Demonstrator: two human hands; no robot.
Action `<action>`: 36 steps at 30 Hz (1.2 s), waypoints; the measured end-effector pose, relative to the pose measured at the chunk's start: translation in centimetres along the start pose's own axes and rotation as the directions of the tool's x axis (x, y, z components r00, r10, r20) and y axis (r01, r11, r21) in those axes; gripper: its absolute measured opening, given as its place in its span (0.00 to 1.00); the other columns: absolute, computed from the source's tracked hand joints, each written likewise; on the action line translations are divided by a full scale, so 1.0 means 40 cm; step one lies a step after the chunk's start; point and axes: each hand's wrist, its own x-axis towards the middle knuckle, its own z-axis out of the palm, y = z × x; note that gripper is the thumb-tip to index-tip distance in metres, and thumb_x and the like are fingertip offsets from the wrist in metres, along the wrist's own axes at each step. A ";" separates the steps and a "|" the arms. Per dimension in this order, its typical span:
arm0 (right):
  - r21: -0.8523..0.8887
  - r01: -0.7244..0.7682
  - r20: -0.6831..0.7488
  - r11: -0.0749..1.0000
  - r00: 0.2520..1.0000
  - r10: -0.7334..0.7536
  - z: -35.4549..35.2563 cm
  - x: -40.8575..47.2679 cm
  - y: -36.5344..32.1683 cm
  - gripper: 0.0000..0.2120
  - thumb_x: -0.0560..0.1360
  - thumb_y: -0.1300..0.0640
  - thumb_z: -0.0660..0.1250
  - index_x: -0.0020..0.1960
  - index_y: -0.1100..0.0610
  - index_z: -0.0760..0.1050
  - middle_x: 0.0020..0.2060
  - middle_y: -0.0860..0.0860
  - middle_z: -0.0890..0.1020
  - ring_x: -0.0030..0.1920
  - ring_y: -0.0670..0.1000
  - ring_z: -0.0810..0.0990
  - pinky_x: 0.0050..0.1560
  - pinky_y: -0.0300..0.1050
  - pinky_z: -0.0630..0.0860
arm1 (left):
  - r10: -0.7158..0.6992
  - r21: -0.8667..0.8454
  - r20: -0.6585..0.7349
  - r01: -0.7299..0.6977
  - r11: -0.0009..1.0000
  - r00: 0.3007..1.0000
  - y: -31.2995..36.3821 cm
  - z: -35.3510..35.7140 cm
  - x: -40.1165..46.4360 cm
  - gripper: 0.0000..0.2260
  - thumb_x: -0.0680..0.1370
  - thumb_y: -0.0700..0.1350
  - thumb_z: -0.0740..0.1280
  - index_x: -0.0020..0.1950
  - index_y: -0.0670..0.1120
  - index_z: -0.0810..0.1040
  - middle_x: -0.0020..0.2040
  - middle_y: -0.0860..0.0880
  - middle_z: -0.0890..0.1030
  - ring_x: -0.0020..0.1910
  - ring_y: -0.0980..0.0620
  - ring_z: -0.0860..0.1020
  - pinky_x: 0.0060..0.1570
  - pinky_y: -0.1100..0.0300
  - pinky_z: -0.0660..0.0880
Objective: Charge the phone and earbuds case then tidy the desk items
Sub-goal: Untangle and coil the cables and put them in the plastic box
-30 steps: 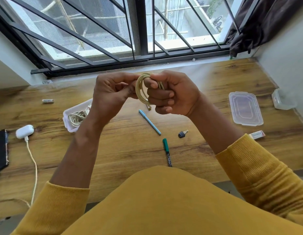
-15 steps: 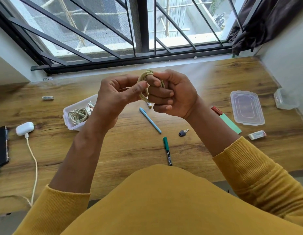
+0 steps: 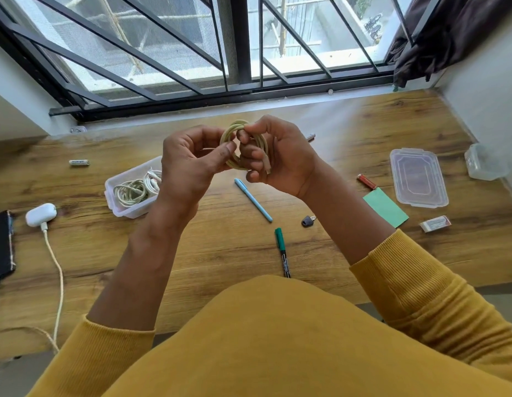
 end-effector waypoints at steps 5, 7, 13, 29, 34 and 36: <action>-0.196 0.114 -0.145 0.974 0.979 -0.144 -0.019 0.022 0.016 0.08 0.82 0.58 0.65 0.51 0.59 0.81 0.39 0.52 0.76 0.39 0.49 0.77 0.35 0.45 0.77 | 0.028 0.196 -0.142 0.000 0.981 0.989 -0.011 -0.002 0.009 0.07 0.78 0.42 0.77 0.55 0.45 0.87 0.48 0.48 0.89 0.46 0.46 0.88 0.51 0.43 0.86; -0.322 0.172 -0.158 0.931 0.960 -0.232 -0.020 0.027 0.026 0.08 0.84 0.59 0.65 0.54 0.61 0.82 0.42 0.53 0.77 0.42 0.51 0.79 0.38 0.47 0.79 | 0.034 0.229 -0.171 0.006 0.973 0.985 -0.017 -0.007 0.013 0.08 0.77 0.45 0.78 0.55 0.47 0.87 0.48 0.50 0.89 0.46 0.48 0.89 0.51 0.43 0.86; -0.881 0.179 -0.104 0.437 0.830 -0.548 -0.004 0.061 0.059 0.13 0.85 0.51 0.61 0.52 0.58 0.81 0.45 0.55 0.80 0.47 0.57 0.78 0.49 0.58 0.78 | 0.087 0.237 -0.274 -0.020 0.971 0.958 -0.015 0.004 0.017 0.07 0.78 0.42 0.77 0.55 0.45 0.86 0.47 0.50 0.88 0.44 0.52 0.87 0.50 0.48 0.86; -0.839 -0.088 -0.367 0.537 0.821 -0.438 0.039 0.054 0.051 0.09 0.86 0.54 0.62 0.52 0.55 0.79 0.46 0.56 0.84 0.41 0.56 0.87 0.44 0.58 0.85 | -0.190 -0.419 0.012 0.177 0.891 0.982 -0.038 0.014 0.009 0.07 0.84 0.34 0.64 0.60 0.40 0.79 0.50 0.45 0.85 0.51 0.47 0.83 0.62 0.48 0.79; -0.742 -0.075 -0.378 0.667 0.868 -0.323 0.038 0.037 0.041 0.09 0.86 0.57 0.63 0.54 0.59 0.80 0.47 0.62 0.85 0.39 0.56 0.89 0.43 0.56 0.87 | -0.232 -0.481 0.131 0.266 0.835 0.964 -0.033 -0.003 0.012 0.08 0.84 0.34 0.61 0.62 0.37 0.75 0.45 0.48 0.83 0.43 0.53 0.82 0.57 0.52 0.79; -0.712 -0.084 -0.388 0.697 0.875 -0.291 0.041 0.032 0.039 0.10 0.86 0.58 0.62 0.53 0.62 0.80 0.43 0.64 0.85 0.40 0.59 0.89 0.43 0.59 0.87 | -0.258 -0.532 0.165 0.306 0.789 0.952 -0.030 -0.007 0.016 0.13 0.81 0.34 0.62 0.65 0.36 0.73 0.44 0.46 0.79 0.39 0.54 0.77 0.52 0.57 0.74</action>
